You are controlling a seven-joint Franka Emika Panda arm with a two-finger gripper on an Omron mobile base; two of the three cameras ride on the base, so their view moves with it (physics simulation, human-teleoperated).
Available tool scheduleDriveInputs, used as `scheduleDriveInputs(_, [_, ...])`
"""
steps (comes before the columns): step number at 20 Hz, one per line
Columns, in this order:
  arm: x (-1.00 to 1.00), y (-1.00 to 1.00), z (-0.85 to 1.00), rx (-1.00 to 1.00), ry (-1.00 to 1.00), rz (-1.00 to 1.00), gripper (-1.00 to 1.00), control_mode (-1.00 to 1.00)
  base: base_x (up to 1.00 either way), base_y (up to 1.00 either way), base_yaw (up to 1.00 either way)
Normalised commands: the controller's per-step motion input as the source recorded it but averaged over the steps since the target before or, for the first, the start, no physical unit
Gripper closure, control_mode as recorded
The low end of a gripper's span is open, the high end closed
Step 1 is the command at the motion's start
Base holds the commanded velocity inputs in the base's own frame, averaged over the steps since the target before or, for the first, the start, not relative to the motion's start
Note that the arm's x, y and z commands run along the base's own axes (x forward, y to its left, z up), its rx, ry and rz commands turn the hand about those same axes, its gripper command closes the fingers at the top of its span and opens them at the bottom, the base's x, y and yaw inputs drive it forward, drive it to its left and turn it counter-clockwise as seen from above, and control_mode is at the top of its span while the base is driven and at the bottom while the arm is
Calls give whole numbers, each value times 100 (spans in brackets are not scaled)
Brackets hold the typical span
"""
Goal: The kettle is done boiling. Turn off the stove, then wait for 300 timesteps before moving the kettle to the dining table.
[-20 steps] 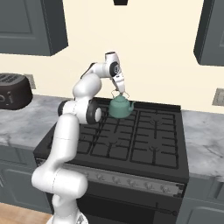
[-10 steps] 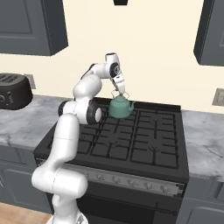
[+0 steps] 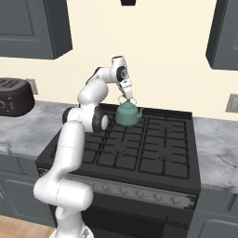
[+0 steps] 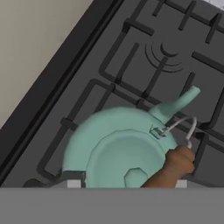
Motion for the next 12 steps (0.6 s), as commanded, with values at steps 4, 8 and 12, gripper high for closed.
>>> scheduleDriveInputs(4, [0, 0, -14, 0, 7, 0, 100, -100, 0, 0, 0])
scheduleDriveInputs(8, [-4, 0, -4, 0, 1, 0, 100, -100, 0, 0, 0])
scheduleDriveInputs(12, [-14, 0, 1, 4, 0, 0, 100, -100, 0, 0, 0])
